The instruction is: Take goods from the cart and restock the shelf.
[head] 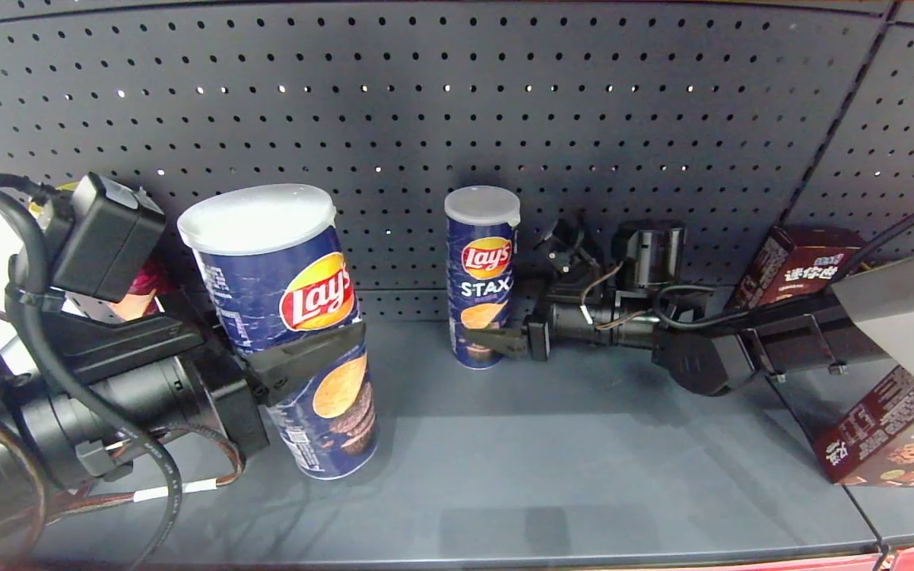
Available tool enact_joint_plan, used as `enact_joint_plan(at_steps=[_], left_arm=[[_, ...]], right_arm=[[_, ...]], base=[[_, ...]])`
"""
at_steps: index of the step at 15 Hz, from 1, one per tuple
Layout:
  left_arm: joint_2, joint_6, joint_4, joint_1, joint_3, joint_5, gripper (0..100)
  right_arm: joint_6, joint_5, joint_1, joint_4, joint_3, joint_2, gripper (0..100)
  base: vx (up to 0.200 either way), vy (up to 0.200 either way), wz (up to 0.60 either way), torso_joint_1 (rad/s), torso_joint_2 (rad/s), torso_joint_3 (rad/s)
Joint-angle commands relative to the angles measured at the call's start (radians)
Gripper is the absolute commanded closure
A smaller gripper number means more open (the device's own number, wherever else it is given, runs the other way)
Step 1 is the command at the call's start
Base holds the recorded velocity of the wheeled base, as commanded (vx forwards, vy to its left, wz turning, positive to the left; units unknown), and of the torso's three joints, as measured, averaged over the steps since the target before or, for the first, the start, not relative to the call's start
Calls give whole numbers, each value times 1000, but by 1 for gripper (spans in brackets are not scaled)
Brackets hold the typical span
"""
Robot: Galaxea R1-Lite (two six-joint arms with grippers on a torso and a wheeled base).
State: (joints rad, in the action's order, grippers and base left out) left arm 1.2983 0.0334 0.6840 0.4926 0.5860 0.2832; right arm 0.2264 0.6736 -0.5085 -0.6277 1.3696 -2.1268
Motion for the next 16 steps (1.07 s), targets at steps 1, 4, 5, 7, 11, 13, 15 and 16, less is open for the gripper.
enact_joint_plan(at_steps=[1,4,5,7,11,13,15,16], left_arm=[[-1,0,0,0,0,-1,100],[-1,0,0,-2,-2,-1,100],[-1,-1,0,-2,-2,-1,100],[-1,0,0,-2,-2,-1,100],[-1,-1,0,-2,-2,1,100],[-1,-1,2,-2,0,1,100],[-1,-1,2,-2,0,2,100],[-1,-1,2,-2,0,2,100]], right_arm=[[1,0,-10,-1,6,-13,0],[1,0,-13,-1,32,-33,100],[1,0,-15,-1,32,-35,100],[1,0,-25,-3,26,-35,100],[2,0,-31,-9,-9,-18,100],[2,-9,-33,-15,-52,47,100],[2,-26,-44,-15,-109,136,100],[2,-32,-47,-15,-119,146,100]], base=[[0,0,0,0,0,0],[0,0,0,0,0,0],[0,0,0,0,0,0],[0,0,0,0,0,0],[0,0,0,0,0,0],[0,0,0,0,0,0],[0,0,0,0,0,0],[0,0,0,0,0,0]])
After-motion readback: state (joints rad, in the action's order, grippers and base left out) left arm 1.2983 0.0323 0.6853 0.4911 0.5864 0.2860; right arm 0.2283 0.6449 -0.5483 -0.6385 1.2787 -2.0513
